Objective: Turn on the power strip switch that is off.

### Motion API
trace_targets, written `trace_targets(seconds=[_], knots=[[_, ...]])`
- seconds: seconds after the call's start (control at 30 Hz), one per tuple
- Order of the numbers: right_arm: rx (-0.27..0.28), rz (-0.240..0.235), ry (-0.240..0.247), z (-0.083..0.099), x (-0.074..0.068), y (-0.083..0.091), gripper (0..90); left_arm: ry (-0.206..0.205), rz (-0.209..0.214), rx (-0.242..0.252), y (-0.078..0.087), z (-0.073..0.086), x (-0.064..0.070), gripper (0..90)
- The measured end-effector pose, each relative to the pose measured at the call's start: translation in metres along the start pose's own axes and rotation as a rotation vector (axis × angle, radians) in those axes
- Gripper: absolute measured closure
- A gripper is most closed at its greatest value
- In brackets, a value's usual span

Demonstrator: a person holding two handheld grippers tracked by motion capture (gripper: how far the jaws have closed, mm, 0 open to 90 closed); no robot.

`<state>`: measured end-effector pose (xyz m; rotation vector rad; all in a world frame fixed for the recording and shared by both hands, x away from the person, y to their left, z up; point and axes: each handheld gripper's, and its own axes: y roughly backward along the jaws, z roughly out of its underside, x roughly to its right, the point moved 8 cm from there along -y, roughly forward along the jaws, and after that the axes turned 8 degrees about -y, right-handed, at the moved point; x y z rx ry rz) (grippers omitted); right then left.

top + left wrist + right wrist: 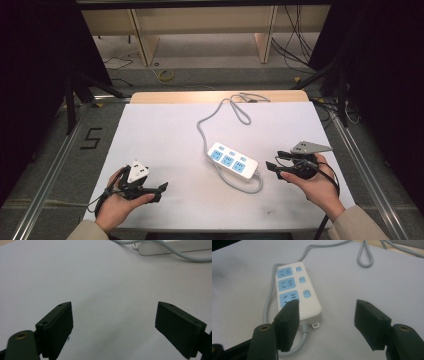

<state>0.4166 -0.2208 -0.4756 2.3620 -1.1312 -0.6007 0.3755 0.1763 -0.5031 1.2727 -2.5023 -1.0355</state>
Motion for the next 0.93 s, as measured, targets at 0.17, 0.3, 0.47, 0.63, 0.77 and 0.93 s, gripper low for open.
trace_targets(seconds=[0.17,0.3,0.47,0.63,0.77,0.93], knots=[[0.023,0.000,0.002,0.006,0.003,0.006,34.5,0.000,0.000,-0.001,0.000,0.000,0.000,14.6],[0.033,-0.004,0.001,0.011,0.003,0.011,33.7,0.000,-0.001,0.000,0.000,0.000,0.000,14.6],[0.041,-0.004,0.001,0.016,0.003,0.015,33.2,-0.001,-0.002,-0.001,0.000,0.000,0.000,14.6],[0.048,-0.002,-0.003,0.018,0.001,0.018,32.7,-0.001,-0.001,0.000,0.000,0.000,0.000,14.6],[0.049,-0.003,0.001,0.019,0.002,0.019,32.4,0.001,-0.003,0.003,0.000,-0.001,0.000,14.6],[0.052,-0.001,-0.003,0.019,0.002,0.019,31.8,0.000,-0.003,0.002,0.000,-0.001,0.000,14.6]])
